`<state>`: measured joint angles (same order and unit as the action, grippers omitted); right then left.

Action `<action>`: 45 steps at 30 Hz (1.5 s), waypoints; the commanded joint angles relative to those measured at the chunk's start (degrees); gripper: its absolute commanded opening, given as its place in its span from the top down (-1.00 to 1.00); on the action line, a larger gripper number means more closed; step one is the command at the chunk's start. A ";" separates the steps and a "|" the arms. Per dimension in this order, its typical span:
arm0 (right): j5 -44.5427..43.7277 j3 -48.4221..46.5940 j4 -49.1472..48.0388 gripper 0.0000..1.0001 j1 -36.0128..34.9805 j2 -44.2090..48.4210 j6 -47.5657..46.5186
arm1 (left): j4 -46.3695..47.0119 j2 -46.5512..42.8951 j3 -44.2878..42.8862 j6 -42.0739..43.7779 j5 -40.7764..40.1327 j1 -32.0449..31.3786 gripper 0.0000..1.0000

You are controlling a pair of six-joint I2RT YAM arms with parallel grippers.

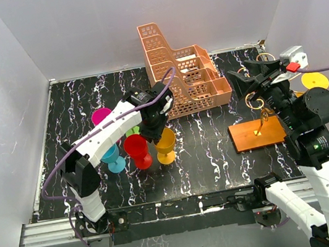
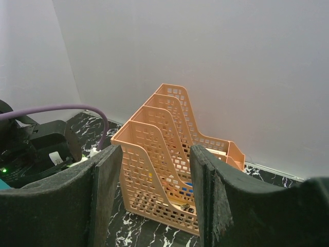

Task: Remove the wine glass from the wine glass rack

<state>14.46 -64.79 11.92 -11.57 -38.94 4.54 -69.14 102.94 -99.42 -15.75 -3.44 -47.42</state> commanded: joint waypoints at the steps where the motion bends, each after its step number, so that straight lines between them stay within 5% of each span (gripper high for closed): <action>1: -1.15 -0.99 -1.82 -0.21 -0.29 0.64 -0.76 | -0.50 -1.70 -1.20 0.62 -0.40 0.14 0.40; 12: 1.56 -3.29 -1.52 -0.21 -0.36 -2.25 2.87 | 1.75 -5.15 -9.50 1.76 -6.17 0.16 -0.22; 22: -1.12 -7.68 5.81 -0.21 -0.34 -3.37 4.08 | 19.50 -12.97 -6.68 6.39 -11.51 0.17 -0.58; 32: -24.38 -15.68 23.60 -0.21 -0.38 -0.96 1.24 | 45.74 -27.12 14.34 12.17 -10.52 0.18 -0.79; 43: -52.31 -21.96 34.17 -0.24 -0.38 -5.91 -12.28 | 53.14 -34.18 25.42 11.88 -6.35 0.69 -0.82; 45: -55.02 -21.87 34.35 -0.13 -0.38 -6.91 -14.90 | 53.74 -35.58 26.81 11.83 -5.44 1.02 -0.82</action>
<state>-29.65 -85.73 44.47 -11.64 -43.09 -3.09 -19.66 72.58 -74.76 -3.86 -11.73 -47.20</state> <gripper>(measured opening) 0.603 0.905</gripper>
